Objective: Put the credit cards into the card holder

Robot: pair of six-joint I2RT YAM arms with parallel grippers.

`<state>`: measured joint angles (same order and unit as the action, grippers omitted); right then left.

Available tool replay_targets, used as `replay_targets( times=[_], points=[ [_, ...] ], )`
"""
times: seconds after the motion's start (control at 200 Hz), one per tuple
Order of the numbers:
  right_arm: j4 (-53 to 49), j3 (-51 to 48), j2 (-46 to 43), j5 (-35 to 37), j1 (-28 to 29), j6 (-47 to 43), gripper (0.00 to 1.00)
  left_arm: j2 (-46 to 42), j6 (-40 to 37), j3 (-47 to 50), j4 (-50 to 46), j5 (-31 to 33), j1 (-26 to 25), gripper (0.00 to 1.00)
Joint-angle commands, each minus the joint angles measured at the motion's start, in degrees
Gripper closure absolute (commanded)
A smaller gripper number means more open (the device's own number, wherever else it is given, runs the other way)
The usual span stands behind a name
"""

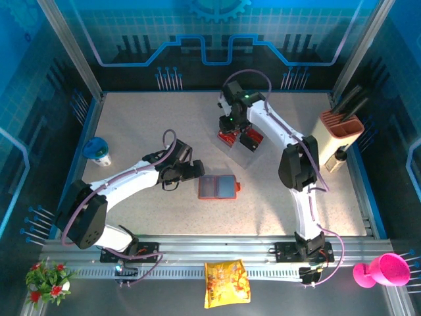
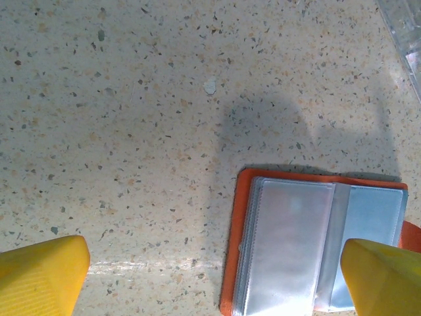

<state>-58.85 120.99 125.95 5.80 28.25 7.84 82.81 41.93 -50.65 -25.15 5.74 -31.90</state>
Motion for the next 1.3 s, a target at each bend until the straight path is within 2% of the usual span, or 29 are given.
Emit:
replay_targets(
  times=[0.0, 0.215, 0.59, 1.061, 1.141, 1.296],
  points=[
    [-5.33, 4.65, 3.74, 3.37, 0.96, -1.86, 0.65, -0.67, 0.44, -0.18, -1.42, 0.85, -0.52, 0.01],
    [-7.48, 9.98, 8.53, 5.88, 1.67, -3.29, 0.69, -1.50, 0.69, 0.66, -1.66, 1.12, -0.51, 0.01],
    [-7.59, 11.09, 11.89, 7.13, 1.96, -4.54, 0.73, -0.45, 0.43, 0.10, -1.54, 0.62, -0.48, 0.01],
    [-7.51, 10.85, 11.00, 5.16, 2.52, -5.17, 0.85, -1.23, 1.13, 1.24, -1.22, 0.68, -0.51, 0.01],
    [-7.42, 10.93, 10.35, 5.18, 2.62, -5.19, 0.82, -1.46, 1.22, 1.43, -1.22, 0.69, -0.48, 0.01],
    [-7.16, 11.42, 8.80, 7.58, 3.02, -5.46, 0.65, -1.64, 1.40, 1.74, -1.13, 0.60, -0.52, 0.01]
  ],
)
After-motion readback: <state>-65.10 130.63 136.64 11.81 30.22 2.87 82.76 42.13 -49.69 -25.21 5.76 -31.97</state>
